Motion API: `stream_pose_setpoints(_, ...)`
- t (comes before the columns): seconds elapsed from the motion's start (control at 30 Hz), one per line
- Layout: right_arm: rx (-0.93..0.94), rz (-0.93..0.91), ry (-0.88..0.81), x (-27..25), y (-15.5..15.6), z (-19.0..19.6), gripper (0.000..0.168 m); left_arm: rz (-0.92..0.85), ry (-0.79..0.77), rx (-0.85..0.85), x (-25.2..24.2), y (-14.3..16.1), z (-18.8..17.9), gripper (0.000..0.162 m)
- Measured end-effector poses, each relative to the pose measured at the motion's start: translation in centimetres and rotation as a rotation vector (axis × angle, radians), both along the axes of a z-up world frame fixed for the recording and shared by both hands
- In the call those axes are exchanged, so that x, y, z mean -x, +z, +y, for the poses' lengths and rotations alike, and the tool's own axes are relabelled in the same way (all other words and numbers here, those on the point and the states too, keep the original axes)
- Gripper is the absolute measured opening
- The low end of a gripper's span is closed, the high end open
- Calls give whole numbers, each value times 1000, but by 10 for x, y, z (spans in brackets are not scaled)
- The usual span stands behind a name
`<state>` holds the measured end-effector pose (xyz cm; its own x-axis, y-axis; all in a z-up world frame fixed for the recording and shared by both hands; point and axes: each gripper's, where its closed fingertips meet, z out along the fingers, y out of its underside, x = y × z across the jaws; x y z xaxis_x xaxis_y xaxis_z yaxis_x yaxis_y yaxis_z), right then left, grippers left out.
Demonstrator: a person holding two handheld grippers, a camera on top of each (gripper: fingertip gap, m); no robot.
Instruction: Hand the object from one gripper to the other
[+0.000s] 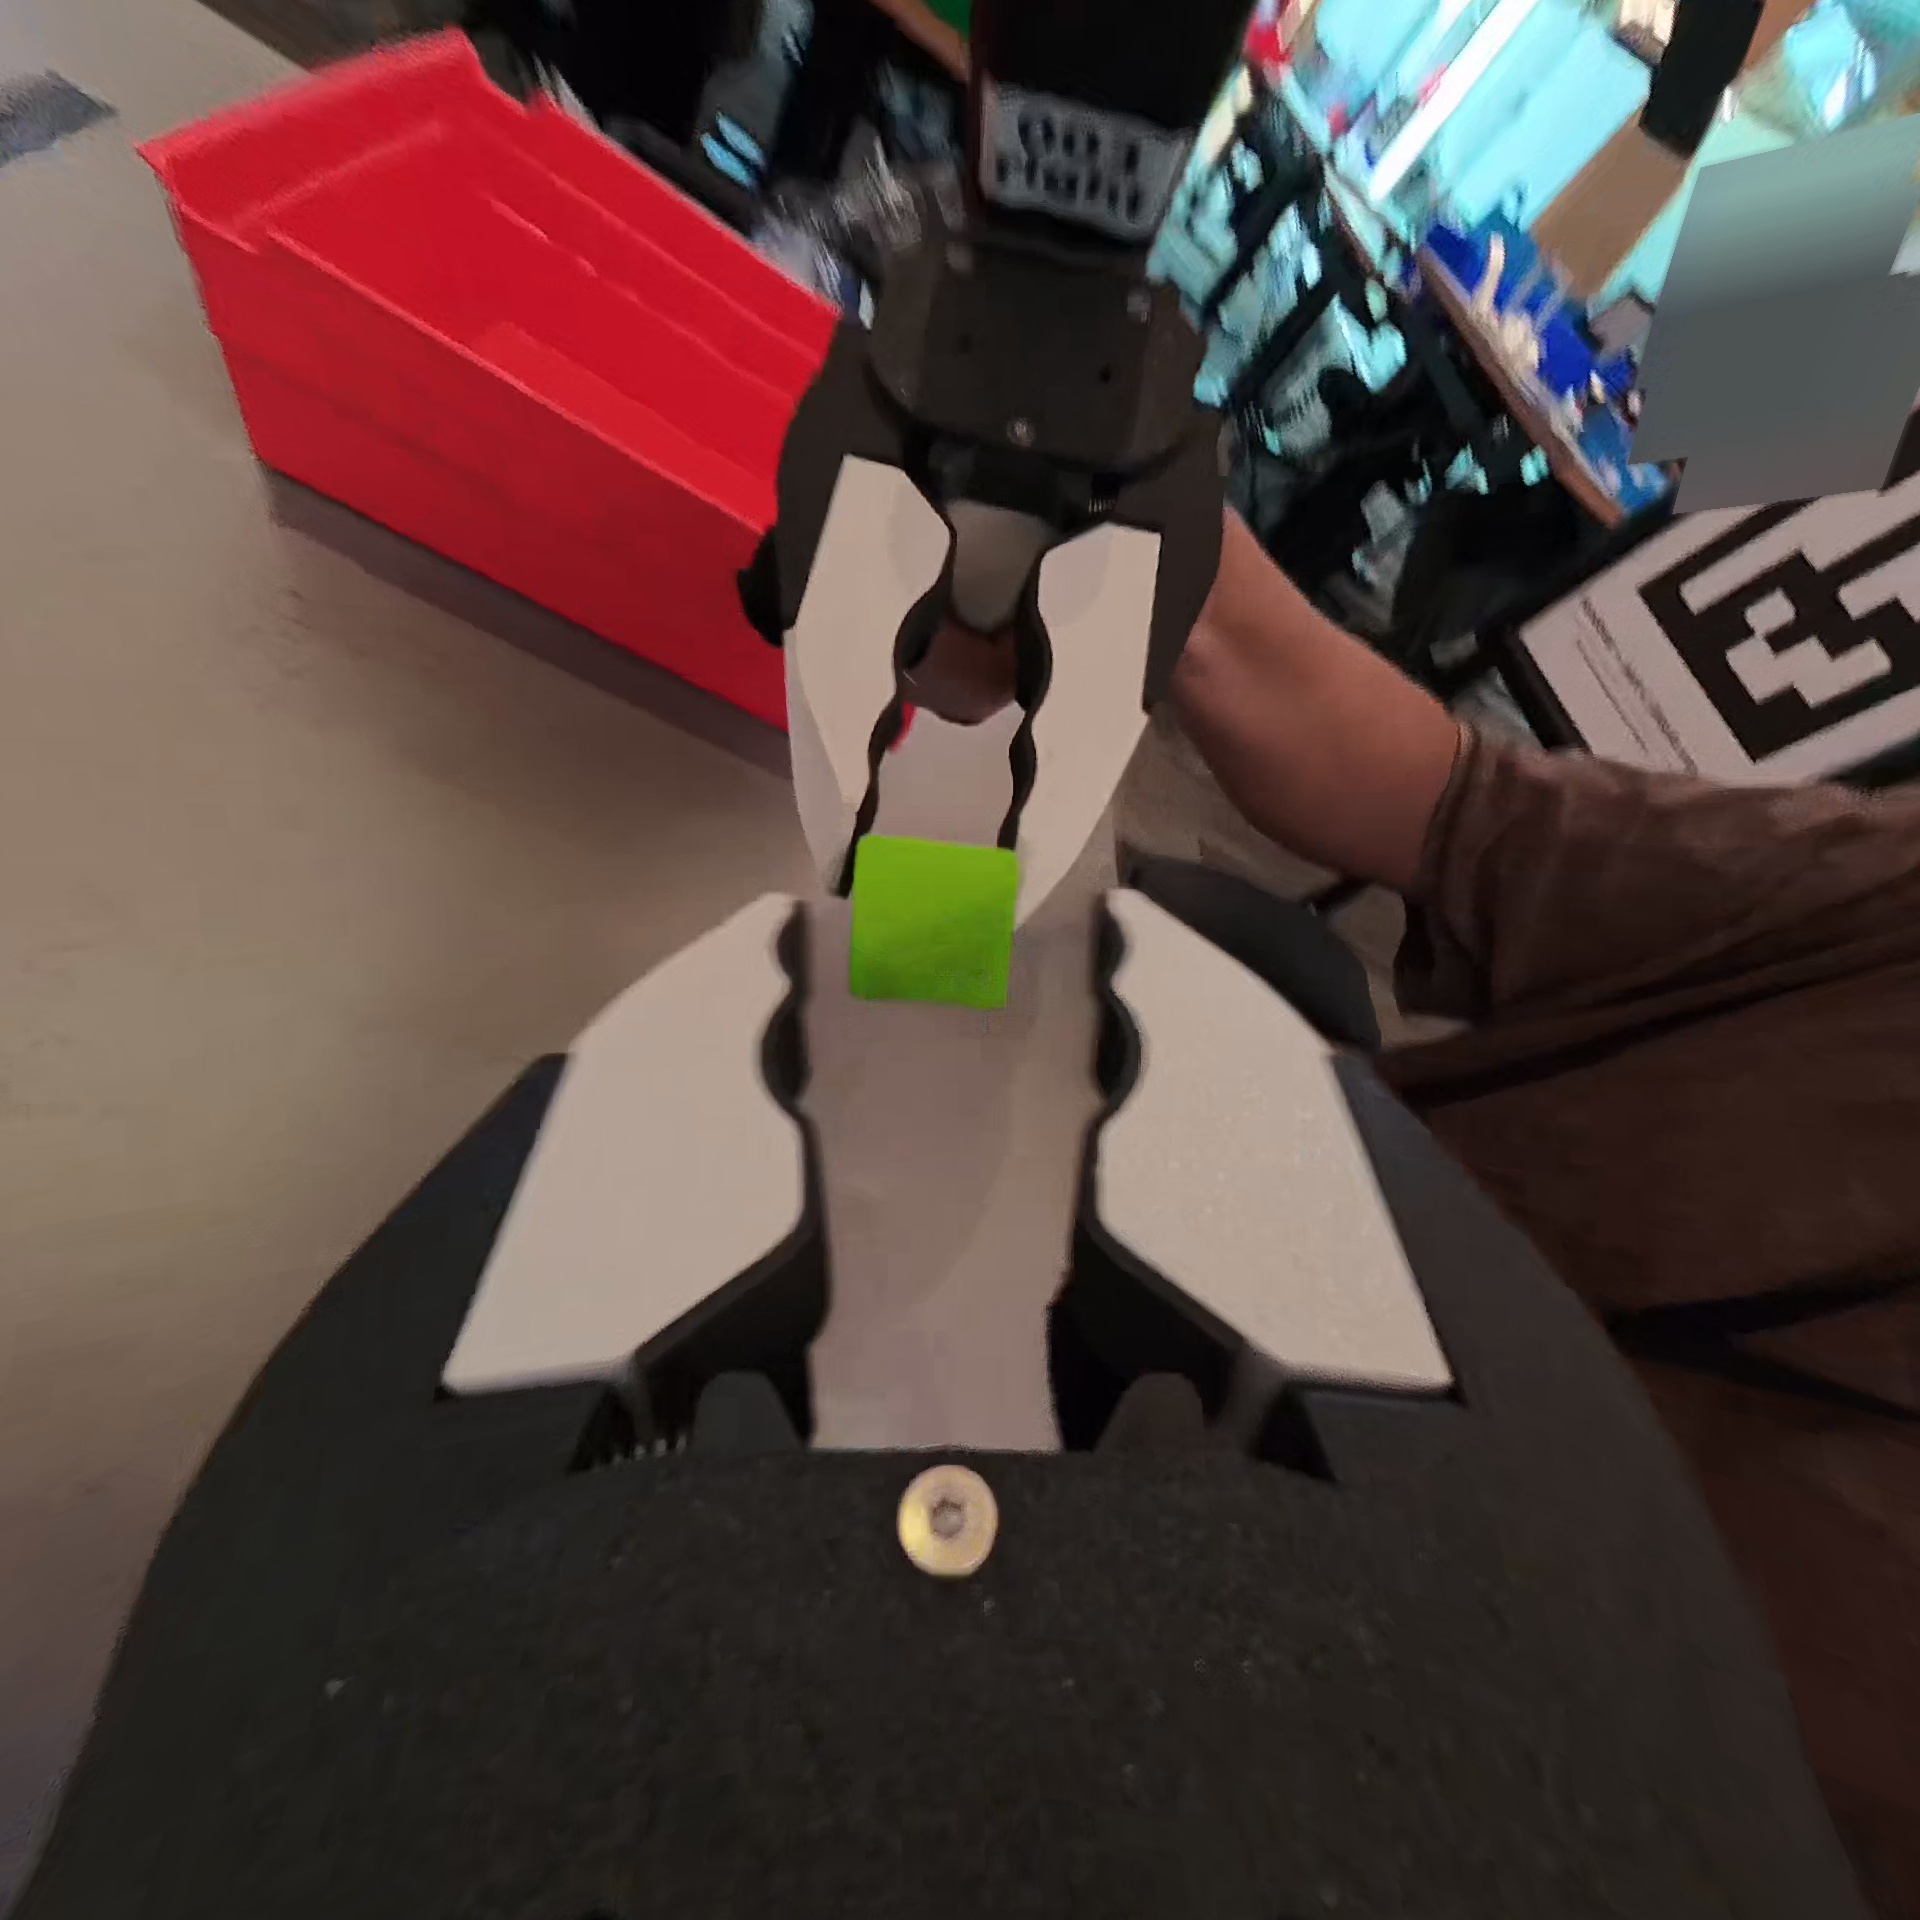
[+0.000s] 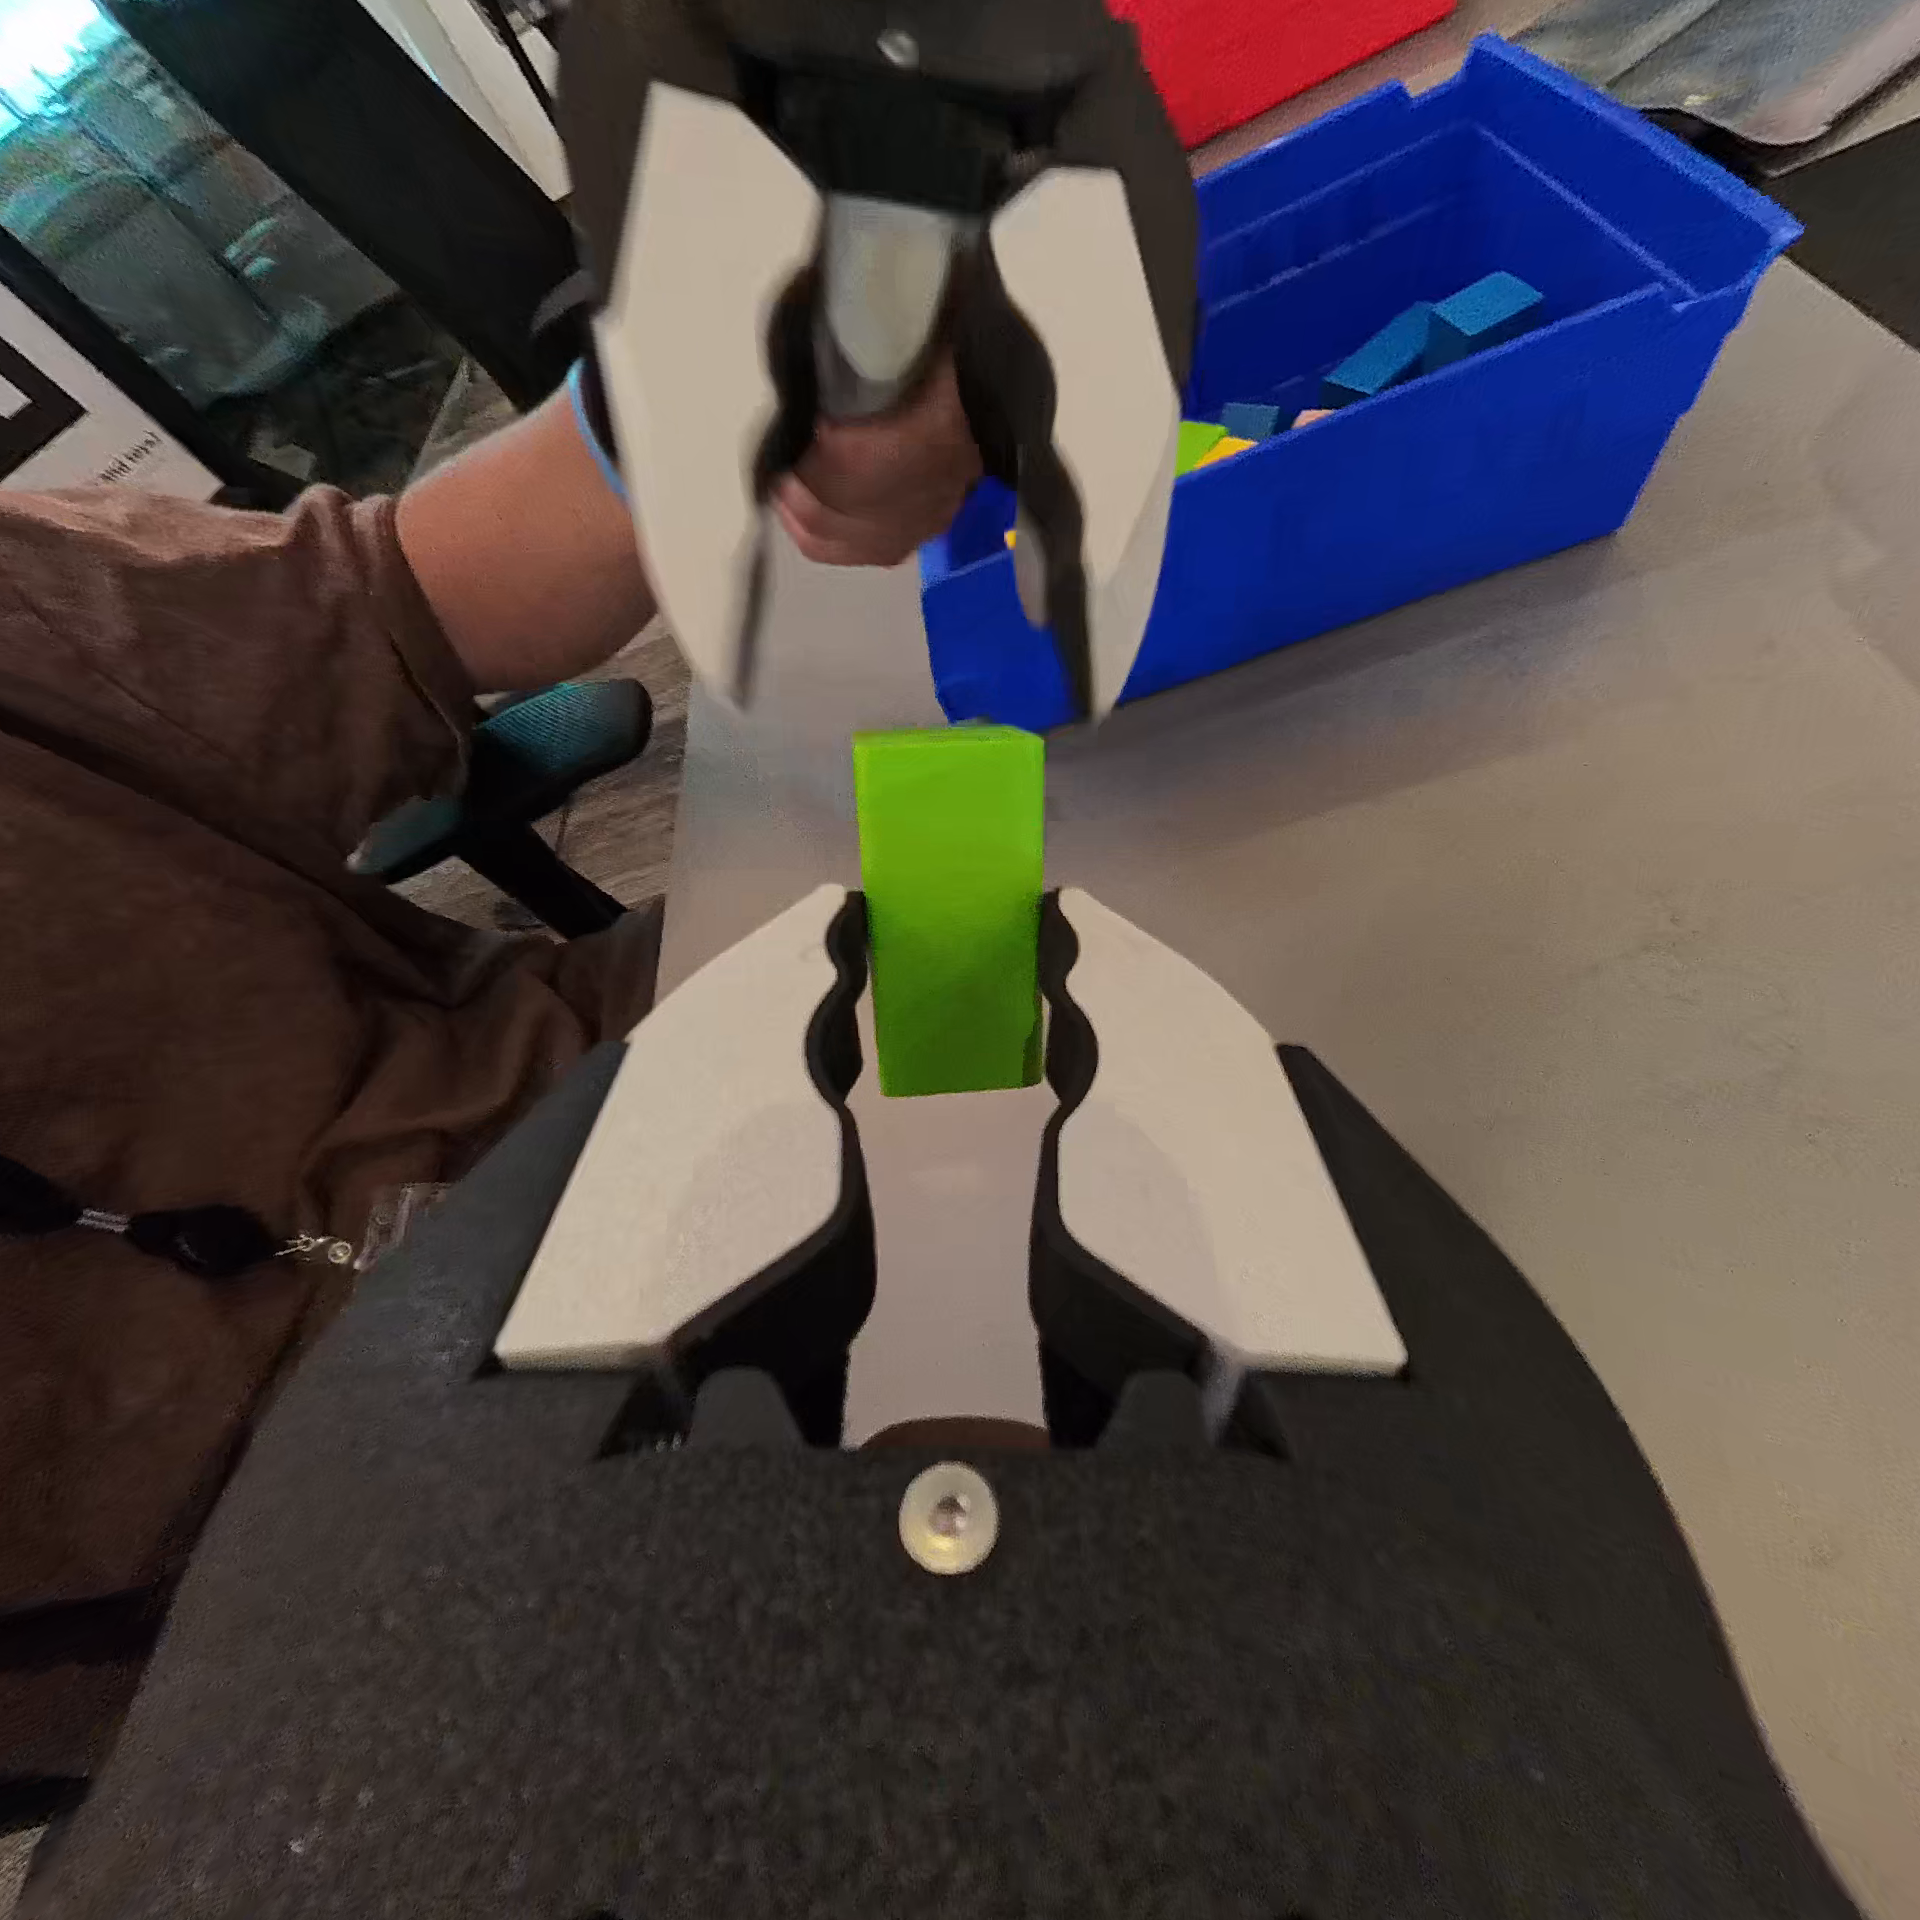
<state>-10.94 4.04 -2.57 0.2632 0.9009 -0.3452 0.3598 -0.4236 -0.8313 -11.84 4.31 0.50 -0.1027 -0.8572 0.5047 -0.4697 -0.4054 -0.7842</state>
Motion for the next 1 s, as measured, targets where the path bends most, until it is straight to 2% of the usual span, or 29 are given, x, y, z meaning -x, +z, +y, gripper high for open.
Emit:
stream_pose_setpoints(0.03,-12,-7,-16,-7,1,-2,32,-32,78,-16,9,3,2,73)
stream_pose_setpoints(0.07,-33,-16,-43,-16,4,-3,32,-42,164,-43,21,2,2,80)
stream_pose_setpoints(0.17,-126,-39,-198,-61,22,4,32,-43,371,-135,63,-21,-18,78)
stream_pose_setpoints(0.27,-171,-142,-493,-133,34,29,32,-11,549,-151,96,-64,-51,71)
stream_pose_setpoints(0.33,-134,-244,-703,-187,31,46,32,42,614,-181,114,-97,-74,71)
stream_pose_setpoints(0.43,82,-373,-1012,-264,5,70,32,91,710,-240,133,-129,-90,68)
stream_pose_setpoints(0.53,282,-509,-1159,-316,-44,89,32,103,700,-273,129,-127,-95,68)
stream_pose_setpoints(0.67,430,-733,-1240,-353,-99,102,32,155,675,-324,122,-136,-94,68)
stream_pose_setpoints(0.8,544,-869,-1294,-378,-130,104,32,183,656,-297,121,-148,-100,68)
stream_pose_setpoints(1.0,642,-916,-1337,-393,-157,101,32,195,656,-247,121,-152,-98,70)
